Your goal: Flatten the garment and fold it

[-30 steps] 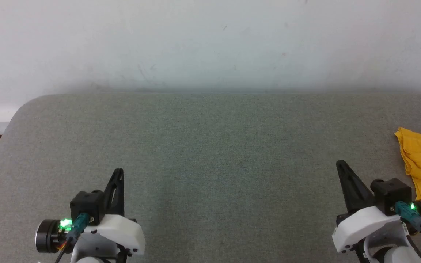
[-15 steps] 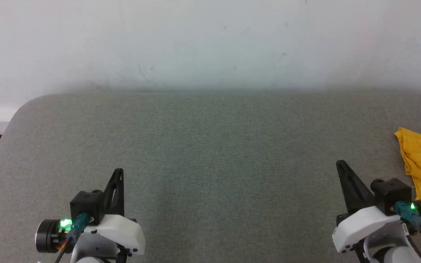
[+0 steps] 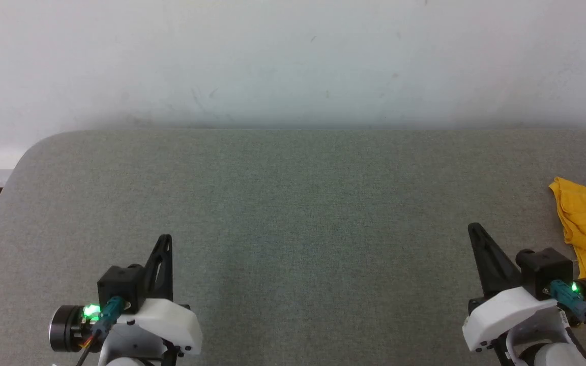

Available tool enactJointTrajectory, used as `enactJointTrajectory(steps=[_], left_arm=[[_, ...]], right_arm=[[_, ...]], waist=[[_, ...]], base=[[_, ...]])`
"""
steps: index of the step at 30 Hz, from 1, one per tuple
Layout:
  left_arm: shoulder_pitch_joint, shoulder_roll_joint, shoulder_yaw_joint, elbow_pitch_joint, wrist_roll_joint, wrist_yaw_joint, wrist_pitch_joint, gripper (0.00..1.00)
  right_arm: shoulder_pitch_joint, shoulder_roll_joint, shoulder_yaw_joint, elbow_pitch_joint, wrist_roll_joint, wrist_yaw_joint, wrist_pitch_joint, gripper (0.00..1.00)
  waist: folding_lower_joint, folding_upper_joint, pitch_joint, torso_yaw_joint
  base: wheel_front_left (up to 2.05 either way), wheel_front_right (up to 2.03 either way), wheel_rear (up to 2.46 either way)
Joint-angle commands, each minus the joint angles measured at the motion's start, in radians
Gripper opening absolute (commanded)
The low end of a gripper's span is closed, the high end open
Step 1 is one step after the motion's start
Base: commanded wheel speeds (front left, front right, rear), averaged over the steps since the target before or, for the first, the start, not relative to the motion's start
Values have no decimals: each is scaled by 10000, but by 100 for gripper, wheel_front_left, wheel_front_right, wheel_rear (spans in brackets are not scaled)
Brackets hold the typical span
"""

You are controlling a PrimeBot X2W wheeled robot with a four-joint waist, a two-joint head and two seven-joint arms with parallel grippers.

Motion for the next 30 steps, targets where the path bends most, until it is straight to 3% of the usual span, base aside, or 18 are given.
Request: enactJointTrajectory(steps=[1, 30], left_arm=[[-116, -42, 39, 20, 64, -16, 1, 0], [-116, -42, 39, 20, 64, -16, 1, 0]], right_arm=[[-109, 34, -5, -53, -80, -21, 5, 0], [-109, 34, -5, -53, -80, -21, 5, 0]], waist=[[0, 1, 0, 0], [0, 1, 0, 0]], base=[[0, 0, 0], [0, 0, 0]])
